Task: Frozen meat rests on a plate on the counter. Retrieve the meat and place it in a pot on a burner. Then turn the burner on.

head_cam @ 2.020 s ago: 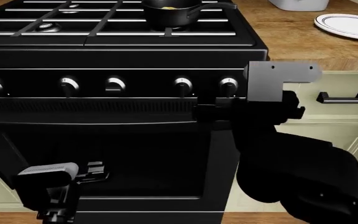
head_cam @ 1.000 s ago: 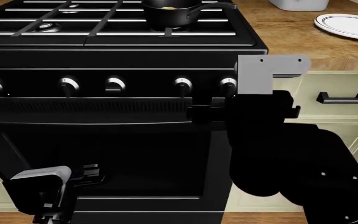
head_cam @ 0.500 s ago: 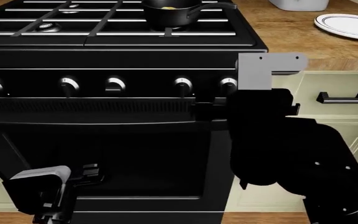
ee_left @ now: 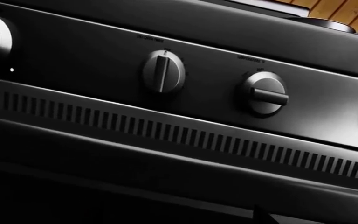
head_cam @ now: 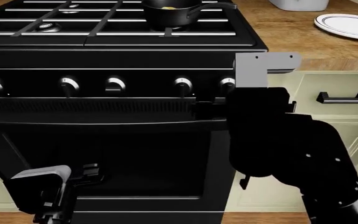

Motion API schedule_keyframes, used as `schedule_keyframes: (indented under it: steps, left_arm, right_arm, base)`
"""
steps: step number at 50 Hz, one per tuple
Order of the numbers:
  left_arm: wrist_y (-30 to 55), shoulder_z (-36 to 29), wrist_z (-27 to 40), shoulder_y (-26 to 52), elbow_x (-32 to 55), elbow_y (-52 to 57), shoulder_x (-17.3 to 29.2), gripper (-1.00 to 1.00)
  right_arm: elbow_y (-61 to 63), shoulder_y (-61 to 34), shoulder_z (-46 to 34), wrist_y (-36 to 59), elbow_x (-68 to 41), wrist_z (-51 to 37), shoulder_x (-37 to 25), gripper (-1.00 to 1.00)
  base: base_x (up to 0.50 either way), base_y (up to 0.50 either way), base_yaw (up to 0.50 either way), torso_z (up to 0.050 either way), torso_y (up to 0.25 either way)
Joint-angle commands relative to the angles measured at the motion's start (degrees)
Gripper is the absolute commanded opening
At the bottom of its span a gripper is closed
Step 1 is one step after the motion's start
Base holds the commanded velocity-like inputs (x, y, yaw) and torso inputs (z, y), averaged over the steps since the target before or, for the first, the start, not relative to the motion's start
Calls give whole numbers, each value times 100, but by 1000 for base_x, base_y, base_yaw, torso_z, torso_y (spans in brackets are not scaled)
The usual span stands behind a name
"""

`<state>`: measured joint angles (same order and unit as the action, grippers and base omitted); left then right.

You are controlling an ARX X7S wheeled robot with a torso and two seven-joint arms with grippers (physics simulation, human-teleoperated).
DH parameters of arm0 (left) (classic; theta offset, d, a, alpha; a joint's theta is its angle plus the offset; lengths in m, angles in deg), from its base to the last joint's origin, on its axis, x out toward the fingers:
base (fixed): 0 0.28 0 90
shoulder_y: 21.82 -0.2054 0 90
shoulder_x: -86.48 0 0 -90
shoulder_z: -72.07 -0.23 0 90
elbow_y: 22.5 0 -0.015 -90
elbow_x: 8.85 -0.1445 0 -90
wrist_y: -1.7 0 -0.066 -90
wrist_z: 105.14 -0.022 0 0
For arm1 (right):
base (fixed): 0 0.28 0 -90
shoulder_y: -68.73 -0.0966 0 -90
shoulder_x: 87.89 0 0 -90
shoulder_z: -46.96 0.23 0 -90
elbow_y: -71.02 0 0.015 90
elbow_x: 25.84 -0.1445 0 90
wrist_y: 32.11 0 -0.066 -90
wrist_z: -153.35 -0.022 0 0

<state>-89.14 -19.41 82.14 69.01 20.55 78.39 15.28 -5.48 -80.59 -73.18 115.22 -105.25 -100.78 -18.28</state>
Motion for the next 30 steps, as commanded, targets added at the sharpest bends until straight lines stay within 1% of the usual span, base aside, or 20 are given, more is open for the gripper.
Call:
schedule_keyframes:
  steps: [1, 30]
  left_arm:
    - [-6, -7, 9, 10, 22, -23, 15, 100]
    - [-28, -53, 25, 43, 35, -96, 46, 100]
  right_arm:
    - [-134, -42, -70, -44, 137, 138, -8, 100]
    - [-502, -122, -248, -180, 394, 527, 59, 100]
  base:
    - [0, 0, 0, 0, 0]
    - [0, 0, 0, 0, 0]
